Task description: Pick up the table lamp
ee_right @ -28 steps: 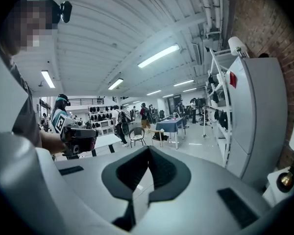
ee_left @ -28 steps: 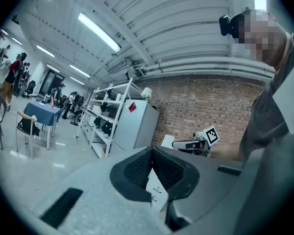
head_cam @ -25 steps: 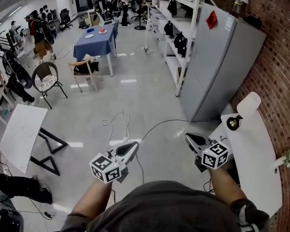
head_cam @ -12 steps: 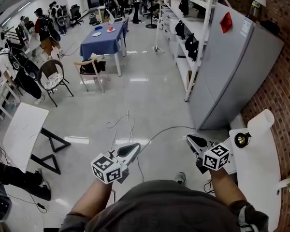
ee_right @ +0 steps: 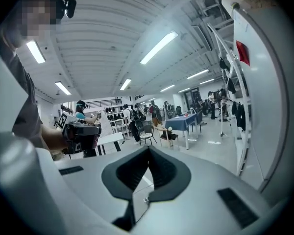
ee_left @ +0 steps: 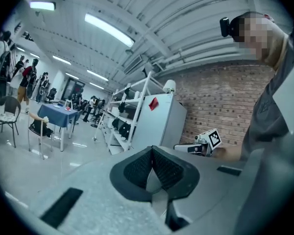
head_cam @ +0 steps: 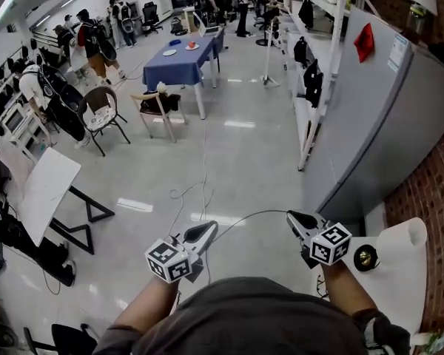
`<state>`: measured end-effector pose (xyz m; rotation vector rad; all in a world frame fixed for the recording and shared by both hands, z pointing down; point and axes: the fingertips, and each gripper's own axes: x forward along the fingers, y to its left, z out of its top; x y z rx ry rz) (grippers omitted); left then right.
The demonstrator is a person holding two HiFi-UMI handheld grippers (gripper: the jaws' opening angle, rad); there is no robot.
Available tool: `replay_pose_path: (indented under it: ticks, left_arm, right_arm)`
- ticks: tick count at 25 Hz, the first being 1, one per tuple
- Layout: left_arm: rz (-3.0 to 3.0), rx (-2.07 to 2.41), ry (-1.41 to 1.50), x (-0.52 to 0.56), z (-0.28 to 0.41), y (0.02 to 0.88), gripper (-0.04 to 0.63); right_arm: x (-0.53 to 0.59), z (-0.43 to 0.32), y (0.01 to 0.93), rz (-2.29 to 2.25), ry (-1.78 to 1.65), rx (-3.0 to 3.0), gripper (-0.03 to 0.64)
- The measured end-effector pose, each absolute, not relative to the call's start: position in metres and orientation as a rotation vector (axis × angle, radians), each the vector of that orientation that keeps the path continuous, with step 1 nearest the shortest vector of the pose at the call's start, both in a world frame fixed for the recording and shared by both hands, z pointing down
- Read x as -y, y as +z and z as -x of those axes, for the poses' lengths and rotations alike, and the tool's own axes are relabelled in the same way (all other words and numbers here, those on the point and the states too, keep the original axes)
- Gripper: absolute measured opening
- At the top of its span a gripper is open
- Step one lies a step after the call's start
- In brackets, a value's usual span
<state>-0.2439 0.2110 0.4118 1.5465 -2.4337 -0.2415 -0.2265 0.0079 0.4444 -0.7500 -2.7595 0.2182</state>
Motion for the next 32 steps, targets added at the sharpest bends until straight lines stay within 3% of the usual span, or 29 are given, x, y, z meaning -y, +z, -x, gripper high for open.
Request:
replay_pose_path:
  ticks: [7,21,32]
  left_arm:
    - [-1.553,2.432,-0.241,-0.183,0.281,0.415,0.003]
    - [-1.763,2.350,-0.174,-0.252,0.371,0.403,0.003]
    - [-1.739,2.372,-0.246,-0.253,0.385,0.404,0.003]
  right_arm:
    - [0.025,0.259,0.455,0.722,0.202,2.763,-0.006]
    - [-0.049,0.318,0.439,0.503,0.184,2.823,-0.006]
    - [-0.042,0.340,0.431,0.539,0.137,2.818,-0.006]
